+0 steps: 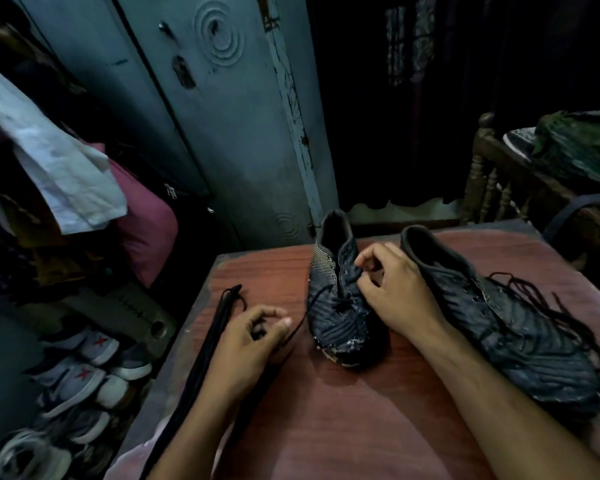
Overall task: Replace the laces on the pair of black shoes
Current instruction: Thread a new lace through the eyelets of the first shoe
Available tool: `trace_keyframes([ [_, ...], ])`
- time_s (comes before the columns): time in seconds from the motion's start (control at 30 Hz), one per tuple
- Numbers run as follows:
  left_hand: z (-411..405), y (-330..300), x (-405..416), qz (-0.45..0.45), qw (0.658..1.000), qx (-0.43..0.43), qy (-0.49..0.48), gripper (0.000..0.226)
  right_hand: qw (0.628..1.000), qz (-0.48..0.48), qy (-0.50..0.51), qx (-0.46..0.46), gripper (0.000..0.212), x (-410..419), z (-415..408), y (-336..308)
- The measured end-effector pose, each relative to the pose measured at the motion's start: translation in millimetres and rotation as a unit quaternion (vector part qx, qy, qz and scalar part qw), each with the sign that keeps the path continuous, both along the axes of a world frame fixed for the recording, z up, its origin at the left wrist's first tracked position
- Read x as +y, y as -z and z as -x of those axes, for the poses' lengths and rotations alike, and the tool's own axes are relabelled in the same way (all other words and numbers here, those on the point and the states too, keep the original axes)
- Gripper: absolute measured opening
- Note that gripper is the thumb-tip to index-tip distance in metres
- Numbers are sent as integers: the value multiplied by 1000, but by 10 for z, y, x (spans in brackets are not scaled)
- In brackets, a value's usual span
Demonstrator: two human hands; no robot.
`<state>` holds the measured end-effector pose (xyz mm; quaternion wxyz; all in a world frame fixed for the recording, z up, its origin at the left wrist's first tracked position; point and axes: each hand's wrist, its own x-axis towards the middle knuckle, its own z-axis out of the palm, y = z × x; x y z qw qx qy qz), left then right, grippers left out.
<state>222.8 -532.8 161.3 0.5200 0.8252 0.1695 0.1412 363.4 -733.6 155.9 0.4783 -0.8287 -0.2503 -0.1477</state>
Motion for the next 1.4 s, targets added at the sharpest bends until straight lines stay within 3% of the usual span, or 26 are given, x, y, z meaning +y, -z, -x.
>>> trace_keyframes([
  [0.1,162,-131,41,-224,965,120,60,12,1000,1,-15,-17,16,50,53,1],
  [0.2,219,-280,23,-313,927,182,99,31,999,21,-28,-30,13,95,107,5],
  [0.43,324,-622,-15,-237,959,107,115,25,992,85,-58,-71,12,247,307,69],
  [0.57,390,-936,-91,-47,992,-5,114,33,987,120,-93,-61,18,276,300,75],
  [0.77,383,-1174,-291,57,964,-92,241,26,977,148,-132,-74,52,274,386,9],
  [0.87,274,-1251,-443,95,954,-120,258,21,973,116,-175,-100,47,248,450,-29],
  [1.0,116,-1449,-522,23,949,-138,283,19,968,47,-176,-174,21,263,564,-96],
  [1.07,31,-1527,-523,-39,949,-127,288,21,955,-50,-172,-237,8,264,668,-177],
  [1.1,-11,-1558,-516,-66,948,-117,289,22,943,-106,-181,-258,8,258,712,-217],
  [1.17,-72,-1604,-484,-106,945,-97,293,23,924,-187,-195,-271,28,217,775,-307],
  [1.23,-105,-1614,-415,-129,945,-76,290,26,930,-250,-148,-224,48,192,737,-362],
  [1.3,-103,-1588,-334,-135,948,-60,283,32,946,-298,-73,-108,55,184,597,-345],
  [1.4,-72,-1556,-234,-111,954,-66,272,32,962,-271,-8,-4,13,164,294,-212],
])
